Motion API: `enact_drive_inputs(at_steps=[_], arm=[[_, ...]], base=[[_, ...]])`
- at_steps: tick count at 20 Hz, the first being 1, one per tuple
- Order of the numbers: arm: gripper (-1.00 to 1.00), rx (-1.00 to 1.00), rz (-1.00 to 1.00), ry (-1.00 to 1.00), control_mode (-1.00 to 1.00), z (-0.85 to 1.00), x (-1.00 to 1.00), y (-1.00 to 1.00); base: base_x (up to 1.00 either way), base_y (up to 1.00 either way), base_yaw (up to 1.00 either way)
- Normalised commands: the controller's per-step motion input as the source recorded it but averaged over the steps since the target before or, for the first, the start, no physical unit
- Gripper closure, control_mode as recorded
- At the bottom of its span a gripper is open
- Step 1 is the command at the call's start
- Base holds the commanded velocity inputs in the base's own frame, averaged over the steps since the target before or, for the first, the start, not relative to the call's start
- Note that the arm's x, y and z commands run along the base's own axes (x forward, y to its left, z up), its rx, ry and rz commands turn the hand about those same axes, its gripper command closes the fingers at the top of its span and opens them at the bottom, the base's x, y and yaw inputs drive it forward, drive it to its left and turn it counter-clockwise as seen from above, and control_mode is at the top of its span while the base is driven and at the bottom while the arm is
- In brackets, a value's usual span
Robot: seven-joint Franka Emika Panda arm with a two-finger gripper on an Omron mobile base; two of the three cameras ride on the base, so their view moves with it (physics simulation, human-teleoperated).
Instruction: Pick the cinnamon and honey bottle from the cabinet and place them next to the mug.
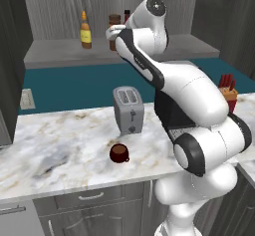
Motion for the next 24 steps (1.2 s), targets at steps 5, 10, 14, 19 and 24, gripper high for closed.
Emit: enact_drive_inputs(at_steps=[5, 10, 14, 19, 24], arm=[[-1.0, 0.0, 0.0, 0.0, -1.0, 0.0, 0.12, 0.04], [-1.0, 0.0, 0.0, 0.0, -1.0, 0.0, 0.09, 0.05], [-1.0, 0.0, 0.0, 0.0, -1.0, 0.0, 0.14, 0.01], [-1.0, 0.0, 0.0, 0.0, -1.0, 0.0, 0.14, 0.0], [-1.0, 0.0, 0.0, 0.0, -1.0, 0.0, 0.13, 0.0]], base=[[0.0, 0.0, 0.0], [0.0, 0.0, 0.0], [0.0, 0.0, 0.0], [0.0, 0.0, 0.0], [0.0, 0.0, 0.0]])
